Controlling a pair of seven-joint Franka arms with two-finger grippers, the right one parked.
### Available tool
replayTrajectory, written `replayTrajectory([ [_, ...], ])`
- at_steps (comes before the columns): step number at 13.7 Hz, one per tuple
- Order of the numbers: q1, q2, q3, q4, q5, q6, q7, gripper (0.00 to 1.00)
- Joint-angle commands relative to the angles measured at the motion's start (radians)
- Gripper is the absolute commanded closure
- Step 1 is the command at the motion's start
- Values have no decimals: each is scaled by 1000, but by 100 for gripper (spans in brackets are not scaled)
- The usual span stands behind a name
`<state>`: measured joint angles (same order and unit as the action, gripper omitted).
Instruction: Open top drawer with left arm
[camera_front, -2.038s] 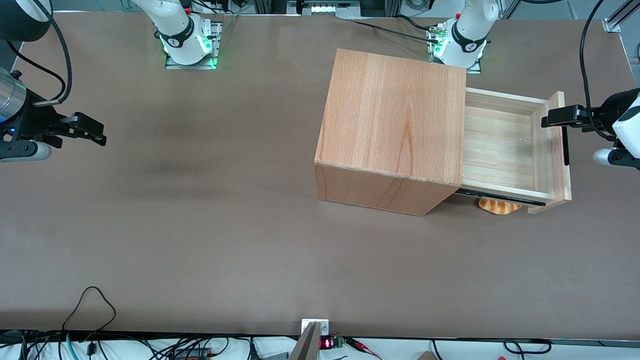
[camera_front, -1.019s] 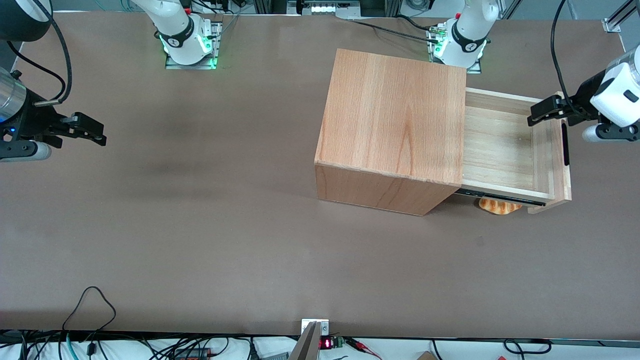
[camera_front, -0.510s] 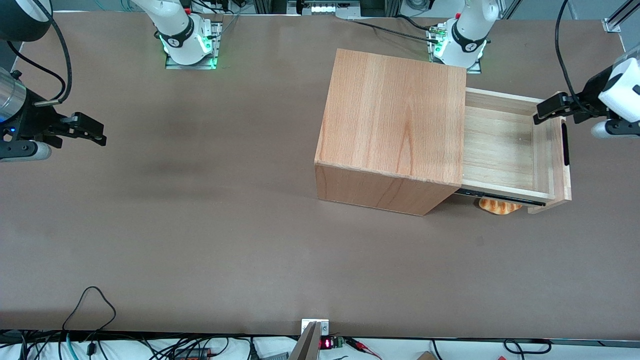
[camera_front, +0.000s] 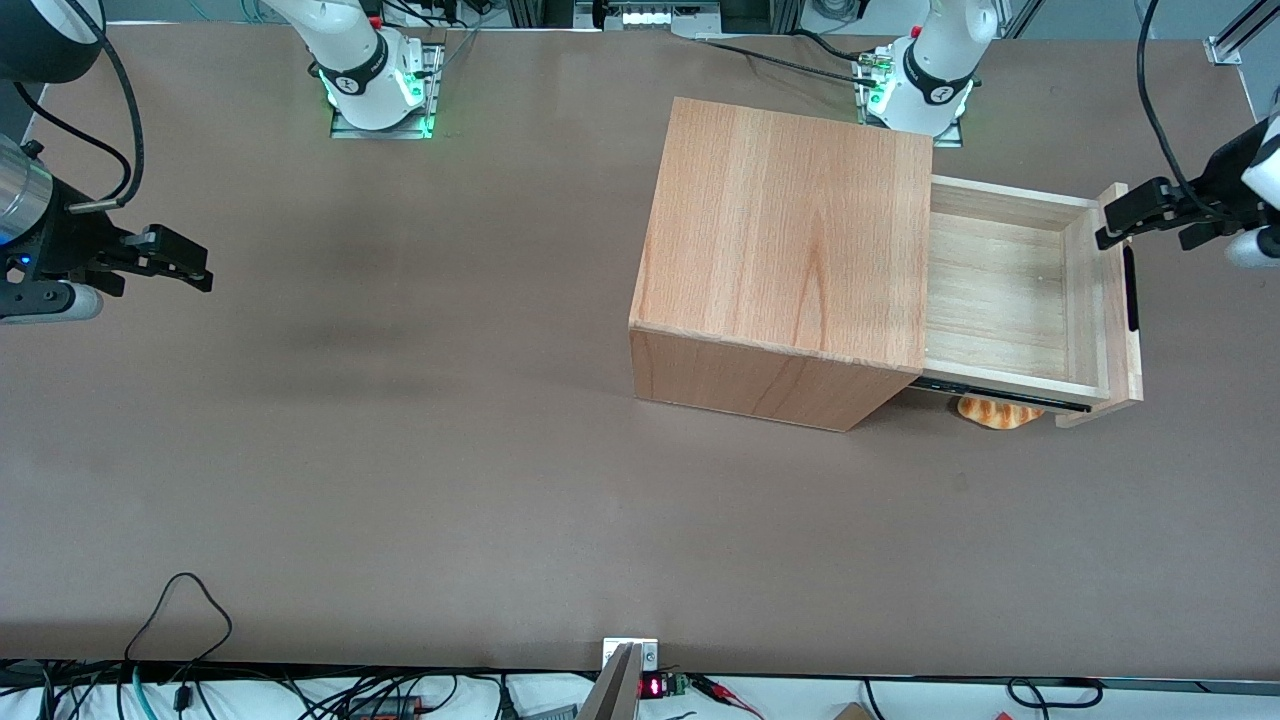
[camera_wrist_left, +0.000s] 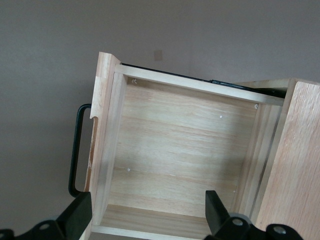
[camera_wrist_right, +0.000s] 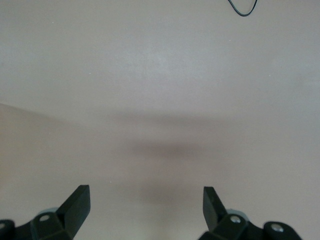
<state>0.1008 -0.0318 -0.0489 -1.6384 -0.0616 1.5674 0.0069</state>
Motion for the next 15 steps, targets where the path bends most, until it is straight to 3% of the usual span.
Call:
replayTrajectory([
  [1, 3, 30, -12, 23, 28, 28, 22, 0],
  [5, 7, 26, -9, 11, 28, 7, 19, 0],
  [8, 7, 26, -19, 11, 72, 10, 16, 0],
  [15, 5, 26, -22, 12, 69, 29, 15, 0],
])
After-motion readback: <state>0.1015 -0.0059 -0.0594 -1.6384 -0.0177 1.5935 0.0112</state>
